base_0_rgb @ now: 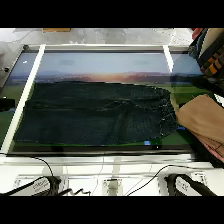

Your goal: Fold the clothes and pants, and hang the long-sleeved shirts on hangers.

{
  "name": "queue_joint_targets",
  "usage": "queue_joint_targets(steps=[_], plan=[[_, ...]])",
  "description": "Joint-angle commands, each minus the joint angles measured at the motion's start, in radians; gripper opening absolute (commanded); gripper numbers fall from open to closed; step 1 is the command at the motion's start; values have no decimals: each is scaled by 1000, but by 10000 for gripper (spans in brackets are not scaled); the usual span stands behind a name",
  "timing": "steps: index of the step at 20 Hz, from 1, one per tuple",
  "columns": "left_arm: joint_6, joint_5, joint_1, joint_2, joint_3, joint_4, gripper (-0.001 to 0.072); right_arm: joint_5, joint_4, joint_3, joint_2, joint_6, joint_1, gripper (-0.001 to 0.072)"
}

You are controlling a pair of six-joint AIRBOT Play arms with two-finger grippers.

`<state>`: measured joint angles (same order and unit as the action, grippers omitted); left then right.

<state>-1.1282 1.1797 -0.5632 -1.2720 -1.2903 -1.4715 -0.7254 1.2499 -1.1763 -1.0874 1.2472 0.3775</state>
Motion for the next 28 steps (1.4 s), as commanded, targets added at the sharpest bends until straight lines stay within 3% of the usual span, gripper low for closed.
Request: queue_joint_targets(steps=[1,5,6,8,18,25,27,28], plan=[[-122,186,-58,85,87,-16,19,-272,42,2,130,1,104,24],[-132,24,-275,227,381,204,20,-555,59,111,133,1,270,24],[-154,4,-324,233,420,266,76,-571,36,157,134,2,295,24],[-156,-29,-395,221,462,377,597,-562,-37,228,133,1,301,24],[-186,-148,-447,-15,511,446,612,-505,-87,289,133,-3,301,25],[-193,-395,-447,-32,650,525,603,-545,-89,289,133,-2,301,25],[-122,-429,-447,-31,649,619,601,-575,-72,290,133,-2,301,24],[-43,-433,-446,-31,649,688,595,-598,-42,293,133,1,301,24]])
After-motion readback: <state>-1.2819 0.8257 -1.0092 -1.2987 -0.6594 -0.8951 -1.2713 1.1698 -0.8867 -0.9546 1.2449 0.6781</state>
